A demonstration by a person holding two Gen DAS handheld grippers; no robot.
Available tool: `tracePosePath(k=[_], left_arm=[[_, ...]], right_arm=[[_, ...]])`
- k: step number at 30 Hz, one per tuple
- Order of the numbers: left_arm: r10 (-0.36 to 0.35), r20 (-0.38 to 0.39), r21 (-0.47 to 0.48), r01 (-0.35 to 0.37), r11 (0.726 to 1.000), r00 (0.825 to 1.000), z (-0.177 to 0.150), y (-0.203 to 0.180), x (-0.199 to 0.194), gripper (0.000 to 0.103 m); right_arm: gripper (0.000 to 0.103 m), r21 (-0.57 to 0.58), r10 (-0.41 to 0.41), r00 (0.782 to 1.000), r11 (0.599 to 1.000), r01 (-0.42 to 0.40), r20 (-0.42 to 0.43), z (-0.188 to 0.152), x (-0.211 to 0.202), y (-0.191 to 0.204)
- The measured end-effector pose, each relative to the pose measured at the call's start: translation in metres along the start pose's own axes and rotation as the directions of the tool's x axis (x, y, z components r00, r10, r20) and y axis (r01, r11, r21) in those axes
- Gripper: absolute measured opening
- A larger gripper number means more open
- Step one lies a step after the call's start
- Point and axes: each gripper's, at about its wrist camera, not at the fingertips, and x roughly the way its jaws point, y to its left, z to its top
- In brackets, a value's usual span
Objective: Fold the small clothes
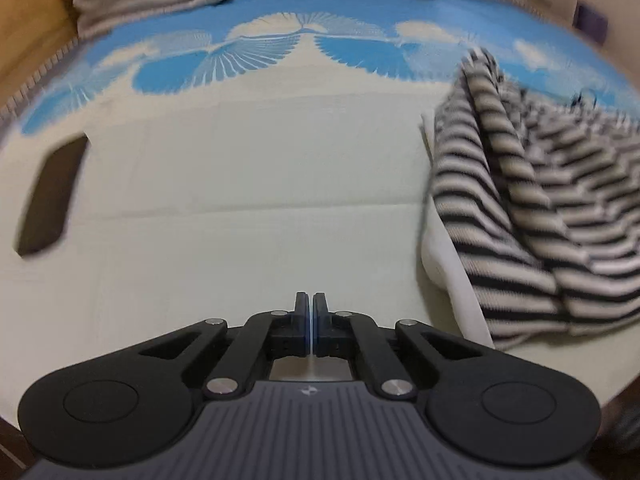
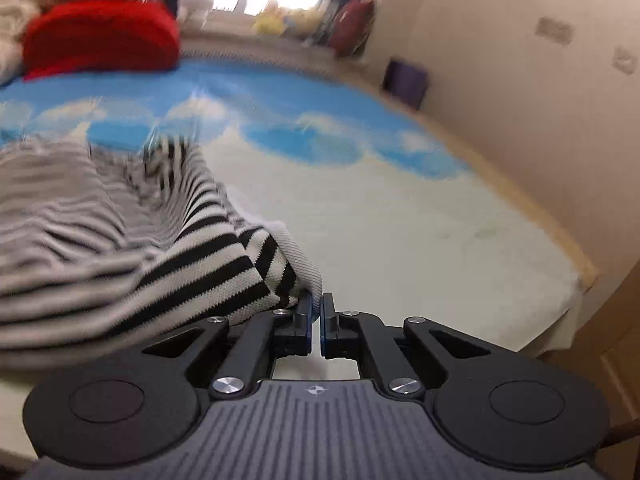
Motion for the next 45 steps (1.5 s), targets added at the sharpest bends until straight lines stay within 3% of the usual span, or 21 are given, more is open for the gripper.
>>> tracePosePath(k=[1,2,4,5,6,9,11,13,15,17,20,29,30,32,33,34,35,38,41,43,45], left_arm=[[-0.019,0.004,-0.018,0.019,1.0,1.0,-0.001,0.004,-0.003,0.004],[-0.032,0.005,-0.03,0.032,0.999,0.999,-0.002,0.006,-0.005,0.016],[-0.034,0.013,-0.031,0.035,0.999,0.999,-0.003,0.005,-0.01,0.053],[-0.024,0.025,-0.028,0.025,0.999,0.999,-0.003,0.003,-0.014,0.08],[-0.004,0.057,-0.034,0.006,0.999,0.998,-0.004,-0.001,-0.02,0.09],[0.007,0.133,-0.042,-0.001,0.999,0.991,-0.005,-0.013,-0.035,0.09],[-0.014,0.148,-0.115,0.032,0.993,0.989,-0.009,-0.016,-0.041,0.09],[-0.053,0.149,-0.182,0.08,0.98,0.987,-0.014,-0.018,-0.045,0.09],[-0.058,0.17,-0.199,0.092,0.976,0.984,-0.019,-0.026,-0.051,0.09],[-0.034,0.181,-0.189,0.069,0.98,0.983,-0.021,-0.032,-0.054,0.09],[-0.025,0.174,-0.191,0.059,0.98,0.984,-0.025,-0.037,-0.053,0.09],[0.052,0.149,-0.193,-0.022,0.981,0.988,-0.024,-0.025,-0.039,0.091],[0.057,0.145,-0.209,-0.025,0.978,0.988,-0.021,-0.023,-0.036,0.091],[0.052,0.127,-0.238,-0.02,0.971,0.991,-0.016,-0.017,-0.031,0.091],[0.041,0.118,-0.244,-0.011,0.97,0.992,-0.013,-0.015,-0.029,0.091],[0.035,0.114,-0.251,-0.005,0.968,0.993,-0.01,-0.013,-0.028,0.091],[0.04,0.113,-0.26,-0.01,0.966,0.993,-0.009,-0.011,-0.028,0.091],[0.078,0.106,-0.288,-0.044,0.957,0.991,-0.006,-0.006,-0.031,0.091],[0.088,0.102,-0.341,-0.049,0.939,0.991,-0.003,0.004,-0.035,0.091],[0.105,0.112,-0.379,-0.055,0.924,0.988,-0.003,0.013,-0.039,0.091],[0.125,0.123,-0.4,-0.066,0.914,0.985,-0.002,0.022,-0.044,0.091]], right_arm=[[0.002,0.024,-0.01,1.0,1.0,0.011,-0.016,0.001,0.005,-0.003],[0.002,0.06,0.001,0.999,0.998,0.001,-0.041,0.002,0.01,-0.005],[0.006,0.135,0.057,0.992,0.99,-0.041,-0.116,0.0,0.02,-0.012],[0.009,0.171,0.057,0.989,0.985,-0.033,-0.139,-0.001,0.021,-0.015],[0.023,0.209,0.043,0.989,0.978,-0.012,-0.143,-0.002,0.019,-0.02],[0.072,0.392,0.012,0.999,0.92,0.008,-0.05,-0.005,-0.009,-0.045],[0.075,0.542,0.052,0.999,0.839,-0.053,0.017,-0.013,-0.028,-0.067],[0.081,0.687,0.198,0.978,0.702,-0.186,0.063,-0.033,-0.035,-0.085],[0.081,0.799,0.389,0.916,0.516,-0.308,0.102,-0.055,-0.028,-0.088],[0.081,0.843,0.488,0.869,0.43,-0.323,0.084,-0.066,-0.016,-0.077],[0.081,0.862,0.513,0.858,0.422,-0.28,0.027,-0.068,0.003,-0.053],[0.081,0.897,0.416,0.909,0.392,-0.203,0.024,-0.058,0.033,-0.033],[0.078,0.911,0.414,0.909,0.355,-0.211,0.049,-0.062,0.037,-0.034],[0.029,0.954,0.445,0.893,0.232,-0.191,0.071,-0.07,0.056,-0.039],[0.021,0.97,0.475,0.878,0.181,-0.164,0.06,-0.073,0.065,-0.041],[0.02,0.974,0.466,0.883,0.171,-0.145,0.05,-0.07,0.065,-0.041],[0.02,0.967,0.45,0.892,0.202,-0.153,0.047,-0.06,0.062,-0.04],[0.019,0.878,0.395,0.916,0.412,-0.244,0.069,-0.008,0.035,-0.02],[0.018,0.609,0.35,0.921,0.697,-0.378,0.172,0.055,-0.014,0.037],[0.018,0.319,0.351,0.889,0.841,-0.437,0.293,0.081,-0.056,0.097],[0.018,0.012,0.422,0.823,0.888,-0.46,0.38,0.087,-0.093,0.164]])
